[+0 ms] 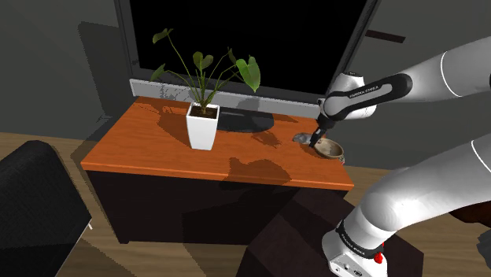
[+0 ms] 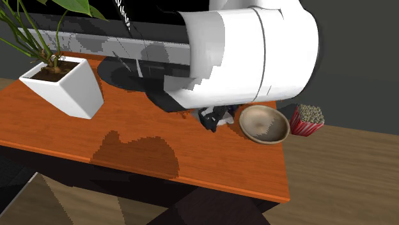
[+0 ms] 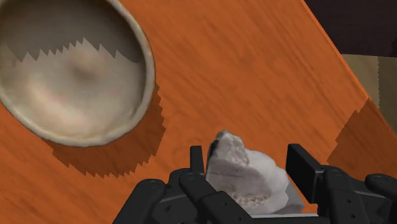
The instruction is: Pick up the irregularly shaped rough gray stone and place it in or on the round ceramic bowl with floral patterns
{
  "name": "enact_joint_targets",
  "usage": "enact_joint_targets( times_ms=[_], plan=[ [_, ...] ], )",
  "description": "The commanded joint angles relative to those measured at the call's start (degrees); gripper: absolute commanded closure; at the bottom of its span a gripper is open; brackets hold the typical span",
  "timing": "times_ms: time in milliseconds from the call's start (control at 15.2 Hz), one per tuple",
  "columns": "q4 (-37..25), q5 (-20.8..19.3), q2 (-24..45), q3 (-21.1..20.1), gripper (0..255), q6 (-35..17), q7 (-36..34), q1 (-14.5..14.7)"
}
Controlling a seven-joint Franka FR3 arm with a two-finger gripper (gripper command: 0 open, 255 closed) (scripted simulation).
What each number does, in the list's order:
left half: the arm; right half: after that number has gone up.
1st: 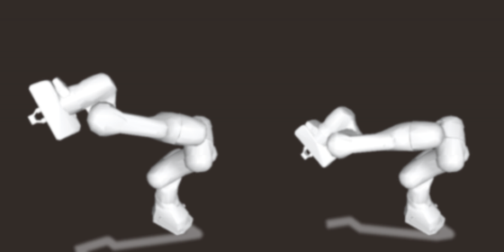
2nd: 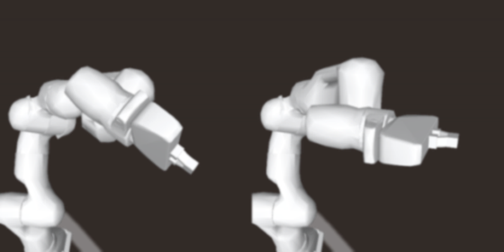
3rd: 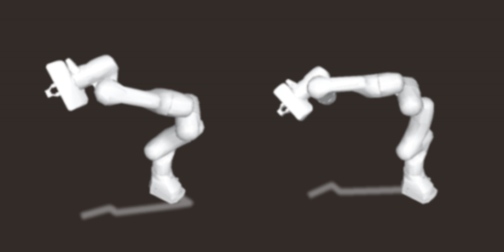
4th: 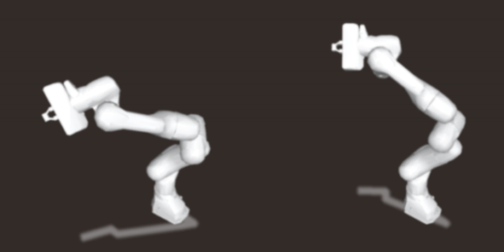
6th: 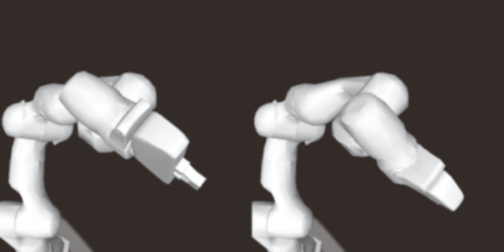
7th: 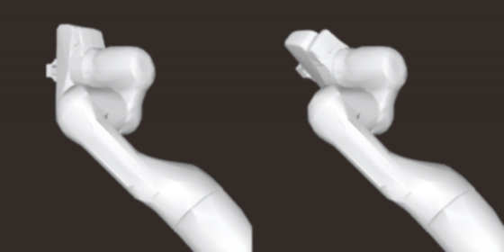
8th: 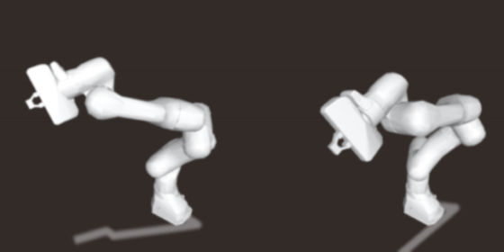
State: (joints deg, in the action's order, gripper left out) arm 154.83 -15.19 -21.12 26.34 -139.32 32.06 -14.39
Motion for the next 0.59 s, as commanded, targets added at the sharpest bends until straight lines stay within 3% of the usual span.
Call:
enact_joint_targets(
  times_ms=[0,528],
  plan=[
    [-1.13,-0.33,0.61,2.45,255,0.17,3.51,-1.13],
    [-8.88,3.1,7.67,13.13,255,-0.13,19.02,-2.72]
  ],
)
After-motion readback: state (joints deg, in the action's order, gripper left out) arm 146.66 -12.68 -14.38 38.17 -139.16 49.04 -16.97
